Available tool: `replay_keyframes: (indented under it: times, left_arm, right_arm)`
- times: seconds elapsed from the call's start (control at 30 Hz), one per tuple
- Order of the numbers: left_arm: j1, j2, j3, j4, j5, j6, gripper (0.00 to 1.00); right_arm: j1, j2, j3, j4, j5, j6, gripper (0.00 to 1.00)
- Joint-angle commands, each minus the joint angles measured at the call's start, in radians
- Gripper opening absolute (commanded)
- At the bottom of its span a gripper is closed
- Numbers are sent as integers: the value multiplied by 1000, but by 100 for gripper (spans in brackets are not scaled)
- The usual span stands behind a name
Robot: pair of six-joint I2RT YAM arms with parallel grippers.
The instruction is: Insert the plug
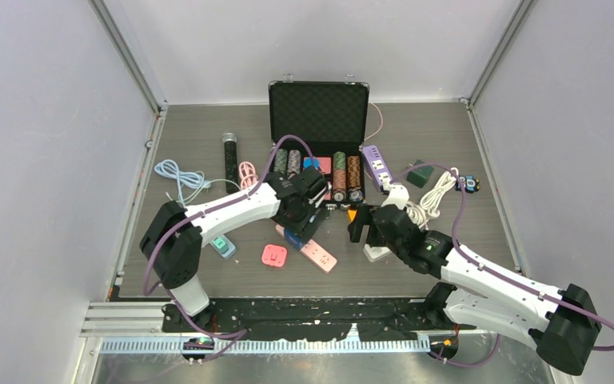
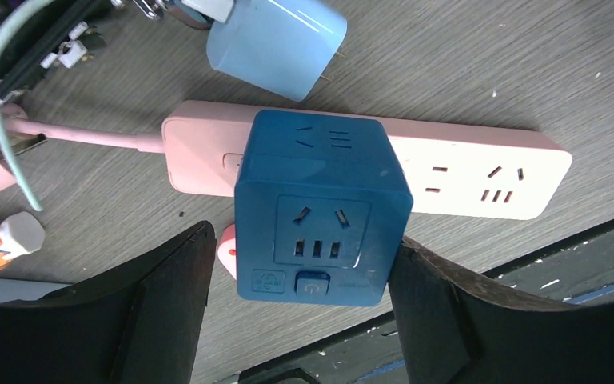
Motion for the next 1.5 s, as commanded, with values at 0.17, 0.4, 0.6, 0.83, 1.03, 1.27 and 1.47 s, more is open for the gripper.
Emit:
replay_keyframes:
  times: [0.17, 0.4, 0.6, 0.83, 1.03, 1.27, 1.47]
  left_arm:
    - [13, 44, -29, 46, 46, -22, 61]
    - [13, 80, -64, 12, -49, -14, 24]
    - [13, 85, -162, 51, -55, -23, 0]
    - [25, 71, -234, 45, -117, -32, 0]
    - [81, 24, -255, 19, -157, -20, 0]
    - [118, -1, -234, -67, -215, -35, 0]
    - [133, -21, -244, -91, -200, -43, 0]
  right_arm:
    - [-4, -1, -6, 27, -6, 21, 87]
    - [-3, 11, -15, 44, -9, 23, 87]
    - [-4, 39, 2, 47, -6, 12, 87]
    - [-4, 60, -4, 68, -19, 22, 87]
    - [-4, 80, 6, 72, -31, 21, 87]
    - [-4, 82, 5, 76, -34, 23, 87]
    - [-3, 97, 7, 81, -45, 11, 87]
